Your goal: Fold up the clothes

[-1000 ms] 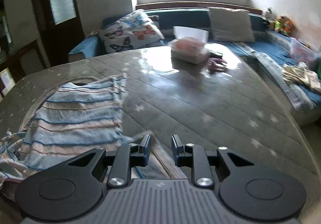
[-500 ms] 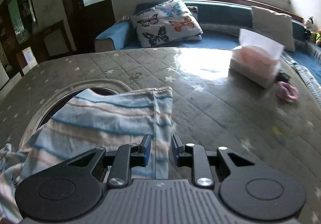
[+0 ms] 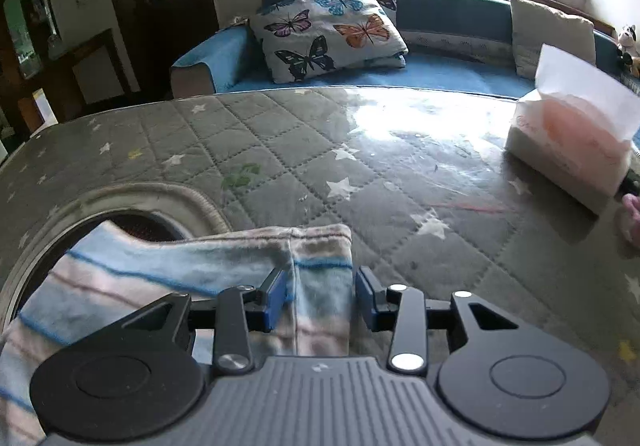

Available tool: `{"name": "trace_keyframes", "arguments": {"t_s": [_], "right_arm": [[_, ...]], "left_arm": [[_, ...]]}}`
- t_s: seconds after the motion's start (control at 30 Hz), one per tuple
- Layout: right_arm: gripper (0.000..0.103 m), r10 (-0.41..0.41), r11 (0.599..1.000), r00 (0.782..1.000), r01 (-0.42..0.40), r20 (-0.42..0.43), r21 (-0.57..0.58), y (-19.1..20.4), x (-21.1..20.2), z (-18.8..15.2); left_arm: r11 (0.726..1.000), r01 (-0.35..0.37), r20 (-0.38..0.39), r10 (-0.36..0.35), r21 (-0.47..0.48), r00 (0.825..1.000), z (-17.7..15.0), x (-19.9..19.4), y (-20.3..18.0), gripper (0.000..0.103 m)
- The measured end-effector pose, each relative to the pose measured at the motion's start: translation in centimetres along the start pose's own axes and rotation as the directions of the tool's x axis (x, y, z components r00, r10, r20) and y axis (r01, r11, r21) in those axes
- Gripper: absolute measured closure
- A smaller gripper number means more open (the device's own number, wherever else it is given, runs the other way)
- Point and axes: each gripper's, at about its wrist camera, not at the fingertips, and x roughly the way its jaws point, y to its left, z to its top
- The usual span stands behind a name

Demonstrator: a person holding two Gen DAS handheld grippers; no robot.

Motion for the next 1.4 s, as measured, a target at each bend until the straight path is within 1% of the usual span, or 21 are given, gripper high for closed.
{"name": "trace_keyframes", "arguments": {"t_s": [0.03,0.07,0.1,0.13,0.17,0.33,0.47,0.57,0.7,0.83,1.03,1.23,1.4], "right_arm": [[0.064,-0.001,1.0,1.0,0.001,0.005,-0.007,0.1,0.1,0.0],[0.073,0.002,1.0,1.0,-0.002,0.007,-0.011,0.2,0.1,0.0],[0.089,0.011,1.0,1.0,-0.01,0.008,-0.014,0.3,0.1,0.0],[0.096,0.019,1.0,1.0,-0.019,0.009,-0.017,0.3,0.0,0.1],[0.097,0.02,1.0,1.0,-0.019,0.016,-0.02,0.4,-0.2,0.1],[0.098,-0.009,1.0,0.996,0.011,0.092,-0.027,0.1,-3.1,0.3],[0.098,-0.051,0.999,0.987,0.053,0.153,-0.01,-1.4,-7.3,0.1],[0.098,-0.079,0.997,0.981,0.077,0.176,0.018,-2.8,-9.9,-0.7],[0.098,-0.118,0.993,0.981,0.113,0.151,0.041,-4.5,-11.5,-2.5],[0.098,-0.151,0.987,0.984,0.146,0.093,0.06,-5.8,-11.3,-4.3],[0.098,-0.191,0.977,0.982,0.19,0.0,0.091,-7.8,-10.6,-7.8],[0.098,-0.185,0.978,0.983,0.185,-0.002,0.098,-8.2,-10.5,-8.7],[0.097,-0.18,0.978,0.984,0.18,-0.003,0.103,-8.4,-10.4,-9.4]], "left_arm": [[1.0,0.003,-0.003,-0.003,0.003,1.0,0.2,0.4,-0.2,0.066],[1.0,0.006,-0.006,-0.006,0.006,1.0,0.3,0.7,-0.4,0.066],[1.0,0.012,-0.009,-0.012,0.007,1.0,0.5,1.0,-0.6,0.066],[1.0,0.018,-0.012,-0.018,0.009,1.0,0.6,1.2,-0.7,0.066],[1.0,0.026,-0.014,-0.025,0.012,1.0,0.7,1.5,-0.9,0.066],[0.999,0.044,-0.02,-0.044,0.027,0.999,0.7,2.5,-1.4,0.066],[0.997,0.065,-0.018,-0.064,0.034,0.998,0.7,2.6,-1.7,0.066],[0.996,0.085,-0.015,-0.085,0.036,0.996,1.1,2.8,-2.2,0.066],[0.993,0.113,-0.019,-0.113,0.042,0.993,2.1,3.7,-3.1,0.066],[0.989,0.142,-0.022,-0.142,0.042,0.99,3.3,4.8,-4.1,0.066],[0.981,0.185,-0.013,-0.185,0.055,0.983,4.4,6.5,-5.4,0.066],[0.97,0.228,-0.031,-0.226,0.088,0.974,4.6,8.4,-7.0,0.066],[0.966,0.236,-0.046,-0.233,0.109,0.971,4.3,9.6,-8.0,0.067]]}}
